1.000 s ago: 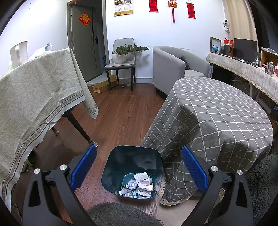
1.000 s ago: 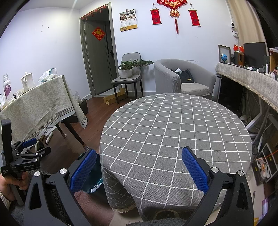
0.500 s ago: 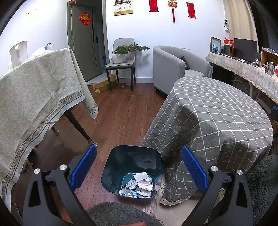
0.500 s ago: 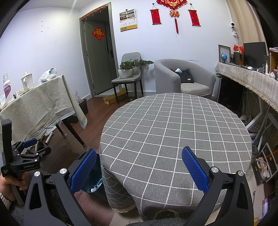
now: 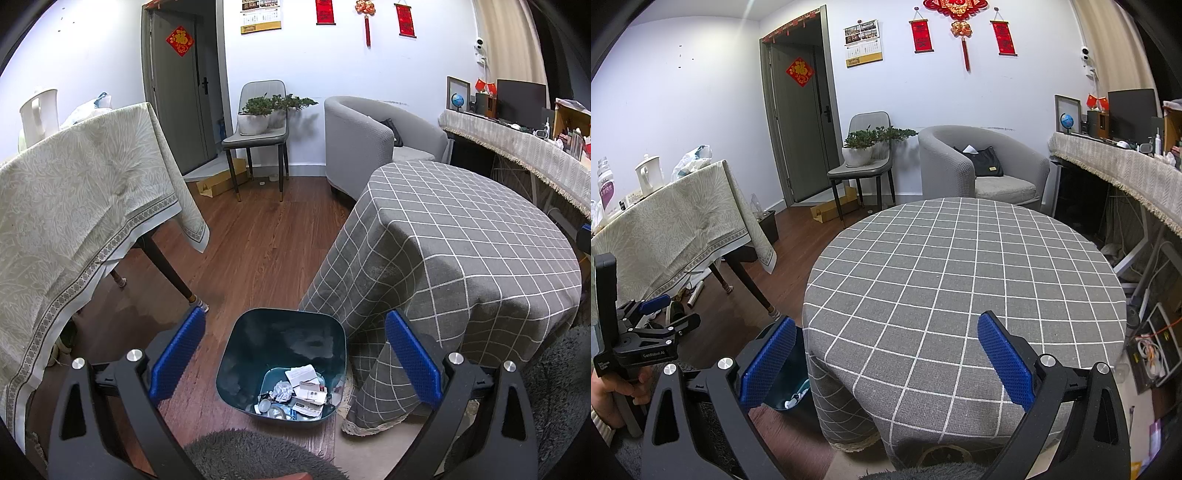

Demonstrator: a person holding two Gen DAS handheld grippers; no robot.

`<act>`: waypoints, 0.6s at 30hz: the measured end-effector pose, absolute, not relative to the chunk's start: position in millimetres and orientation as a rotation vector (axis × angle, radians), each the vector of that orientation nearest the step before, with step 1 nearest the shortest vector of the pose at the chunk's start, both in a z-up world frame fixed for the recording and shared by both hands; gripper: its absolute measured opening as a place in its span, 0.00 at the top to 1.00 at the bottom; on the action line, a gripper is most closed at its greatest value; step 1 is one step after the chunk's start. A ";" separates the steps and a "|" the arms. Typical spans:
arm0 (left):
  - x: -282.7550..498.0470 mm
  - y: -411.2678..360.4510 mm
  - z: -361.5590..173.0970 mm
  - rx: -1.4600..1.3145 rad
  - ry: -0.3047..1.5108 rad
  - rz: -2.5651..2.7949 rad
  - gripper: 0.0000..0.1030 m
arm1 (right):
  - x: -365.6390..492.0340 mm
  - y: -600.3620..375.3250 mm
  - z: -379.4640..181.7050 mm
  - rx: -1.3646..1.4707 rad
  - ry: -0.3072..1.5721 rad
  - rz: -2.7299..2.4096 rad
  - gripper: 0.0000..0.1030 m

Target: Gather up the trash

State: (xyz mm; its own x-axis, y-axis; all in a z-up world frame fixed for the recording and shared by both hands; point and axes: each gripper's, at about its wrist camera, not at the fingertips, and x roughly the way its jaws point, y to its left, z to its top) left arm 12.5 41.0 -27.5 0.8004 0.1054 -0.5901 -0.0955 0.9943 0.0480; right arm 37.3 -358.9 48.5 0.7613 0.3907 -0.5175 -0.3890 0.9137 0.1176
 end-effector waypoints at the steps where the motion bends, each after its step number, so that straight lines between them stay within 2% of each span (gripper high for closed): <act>1: 12.9 40.9 -27.4 0.018 0.634 0.108 0.03 | 37.1 -359.0 48.4 0.003 0.564 0.424 0.03; 18: 19.1 36.7 -27.8 0.066 0.668 0.119 0.03 | 34.8 -356.5 48.5 -0.013 0.555 0.416 0.03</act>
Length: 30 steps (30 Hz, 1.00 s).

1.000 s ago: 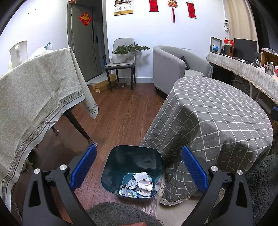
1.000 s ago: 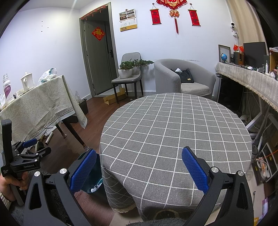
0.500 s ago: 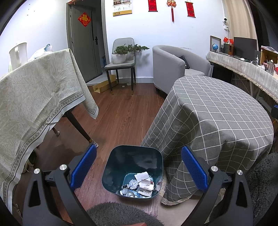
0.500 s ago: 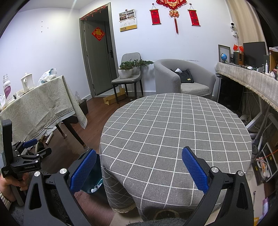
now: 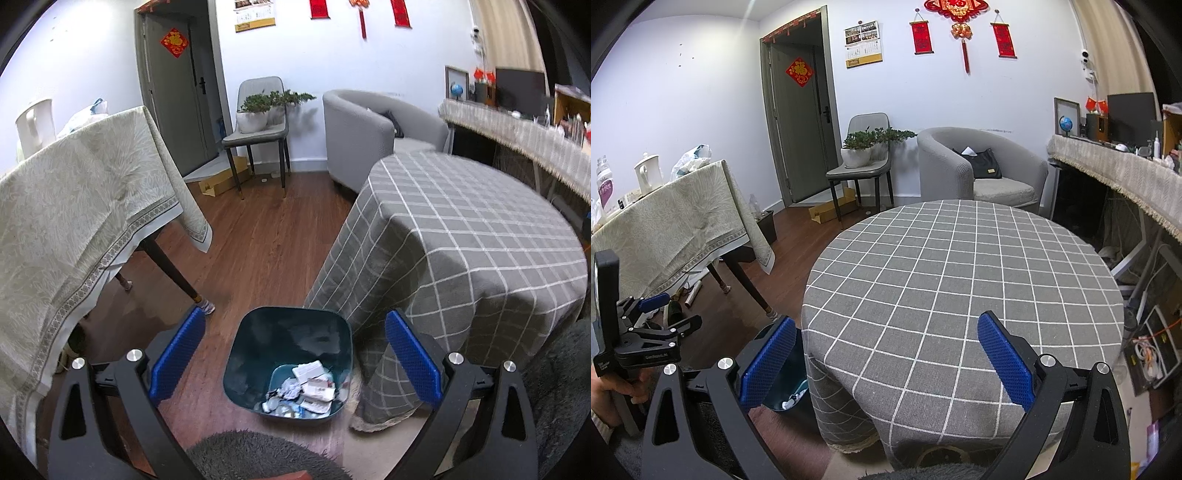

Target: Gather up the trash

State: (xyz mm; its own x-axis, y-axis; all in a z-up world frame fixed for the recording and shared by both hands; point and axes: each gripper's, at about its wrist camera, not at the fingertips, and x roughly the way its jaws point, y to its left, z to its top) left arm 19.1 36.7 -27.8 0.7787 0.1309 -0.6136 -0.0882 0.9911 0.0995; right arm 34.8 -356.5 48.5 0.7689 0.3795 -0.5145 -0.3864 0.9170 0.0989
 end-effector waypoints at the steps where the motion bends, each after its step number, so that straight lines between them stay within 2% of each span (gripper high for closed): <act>1: 18.6 37.7 -29.1 0.069 0.673 0.120 0.03 | 34.4 -356.1 47.8 -0.018 0.557 0.415 0.03; 30: 16.2 33.1 -23.2 0.075 0.636 0.104 0.03 | 30.8 -354.2 48.1 -0.027 0.557 0.410 0.03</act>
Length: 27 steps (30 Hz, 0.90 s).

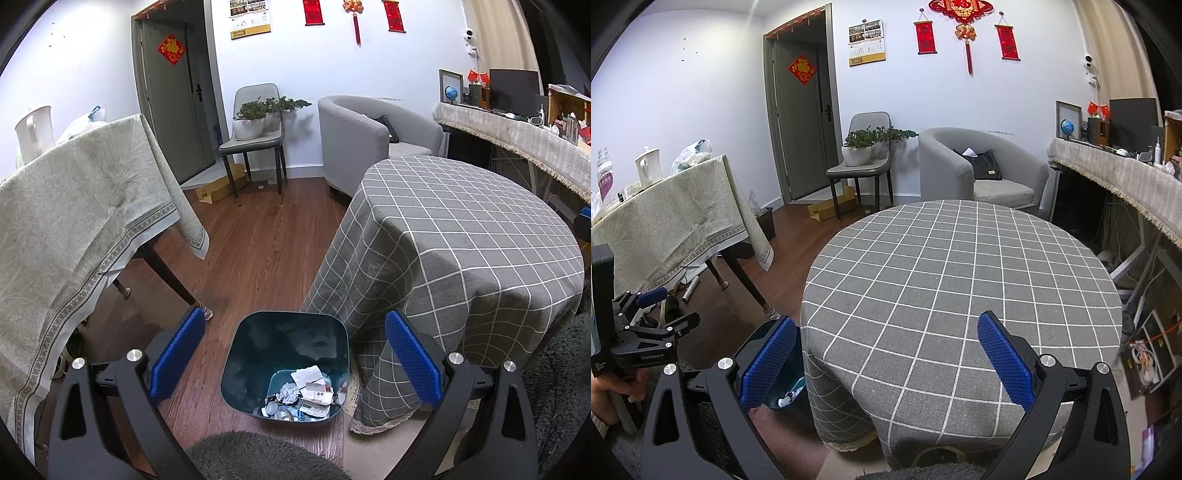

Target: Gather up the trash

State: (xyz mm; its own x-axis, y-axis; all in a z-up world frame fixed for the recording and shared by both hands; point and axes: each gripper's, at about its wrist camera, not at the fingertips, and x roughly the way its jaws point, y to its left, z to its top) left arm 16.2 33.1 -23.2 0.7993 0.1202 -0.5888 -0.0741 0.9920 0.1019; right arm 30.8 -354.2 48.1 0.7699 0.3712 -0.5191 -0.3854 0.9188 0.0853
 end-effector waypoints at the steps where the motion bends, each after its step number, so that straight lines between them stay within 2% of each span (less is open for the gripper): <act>1: 16.4 33.2 -23.2 0.075 0.637 0.104 0.03 | 31.8 -353.8 48.2 -0.028 0.557 0.411 0.03; 27: 17.3 31.6 -21.8 0.068 0.635 0.104 0.03 | 32.6 -351.5 45.6 -0.029 0.569 0.411 0.03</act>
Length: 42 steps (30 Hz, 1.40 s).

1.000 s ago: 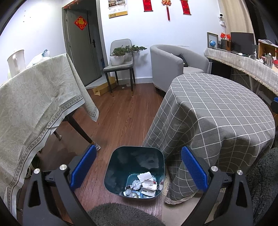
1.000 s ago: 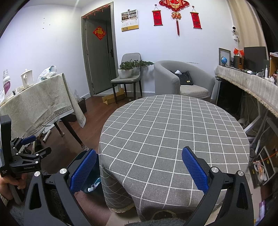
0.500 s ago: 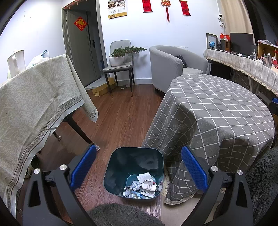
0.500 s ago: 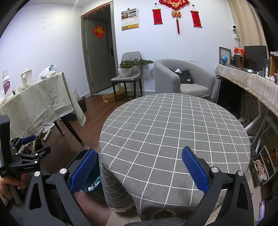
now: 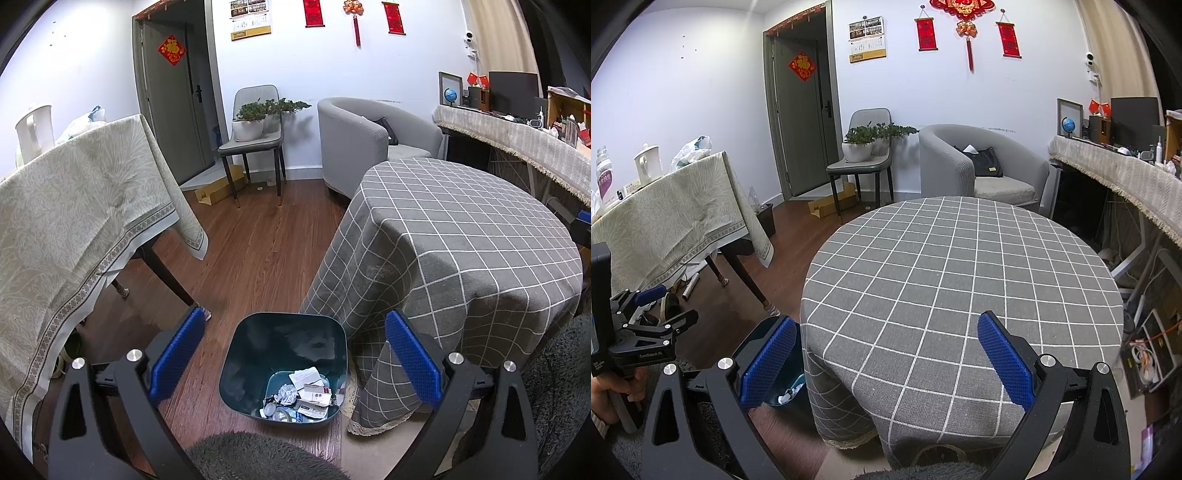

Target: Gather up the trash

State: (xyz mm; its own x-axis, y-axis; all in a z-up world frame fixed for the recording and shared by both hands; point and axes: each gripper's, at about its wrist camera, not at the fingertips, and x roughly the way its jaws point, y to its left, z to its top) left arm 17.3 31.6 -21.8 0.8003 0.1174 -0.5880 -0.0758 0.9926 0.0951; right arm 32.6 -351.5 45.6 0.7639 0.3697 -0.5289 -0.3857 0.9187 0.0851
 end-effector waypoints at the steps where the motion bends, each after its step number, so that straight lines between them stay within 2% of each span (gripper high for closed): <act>1: 17.3 31.5 -21.8 0.068 0.635 0.104 0.03 | 32.8 -351.4 45.8 -0.029 0.569 0.410 0.03; 42: 20.7 33.6 -22.9 0.058 0.648 0.106 0.03 | 33.9 -351.3 47.9 -0.031 0.570 0.410 0.03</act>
State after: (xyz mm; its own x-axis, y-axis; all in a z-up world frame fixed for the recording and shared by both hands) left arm 20.7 33.6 -22.9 0.7923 0.1165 -0.5989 -0.0803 0.9930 0.0869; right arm 33.9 -351.3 47.8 0.7632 0.3691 -0.5303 -0.3858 0.9187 0.0842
